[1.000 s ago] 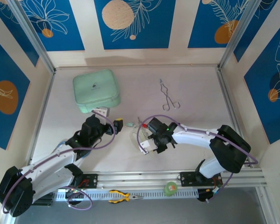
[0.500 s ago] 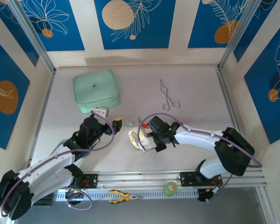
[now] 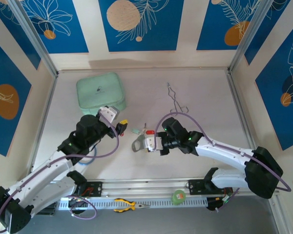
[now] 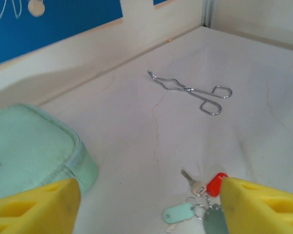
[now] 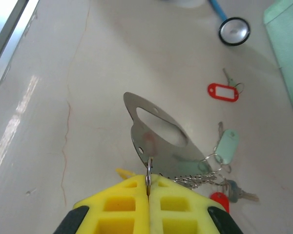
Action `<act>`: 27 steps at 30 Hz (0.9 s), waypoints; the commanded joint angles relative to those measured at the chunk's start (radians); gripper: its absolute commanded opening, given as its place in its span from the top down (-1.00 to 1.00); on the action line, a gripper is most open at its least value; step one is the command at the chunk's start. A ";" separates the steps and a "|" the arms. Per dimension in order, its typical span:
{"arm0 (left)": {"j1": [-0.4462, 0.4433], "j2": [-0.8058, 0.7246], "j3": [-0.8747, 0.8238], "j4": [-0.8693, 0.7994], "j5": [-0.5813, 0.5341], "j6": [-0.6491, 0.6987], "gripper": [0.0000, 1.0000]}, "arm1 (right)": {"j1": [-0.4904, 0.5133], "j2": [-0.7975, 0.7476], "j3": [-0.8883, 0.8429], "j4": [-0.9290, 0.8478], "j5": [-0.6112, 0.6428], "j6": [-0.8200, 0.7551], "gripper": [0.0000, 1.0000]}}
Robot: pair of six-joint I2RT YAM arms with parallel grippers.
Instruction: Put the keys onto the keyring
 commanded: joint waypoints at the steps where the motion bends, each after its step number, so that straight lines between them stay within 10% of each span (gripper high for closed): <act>1: 0.009 0.033 0.047 -0.095 0.059 0.154 -0.35 | -0.021 -0.033 -0.035 0.148 -0.096 0.073 1.00; 11: 0.010 0.101 -0.024 -0.017 0.419 0.403 0.25 | -0.047 -0.033 -0.049 0.259 -0.235 0.127 1.00; 27: 0.002 0.149 -0.189 0.207 0.721 0.427 0.32 | -0.050 -0.033 -0.041 0.283 -0.264 0.206 1.00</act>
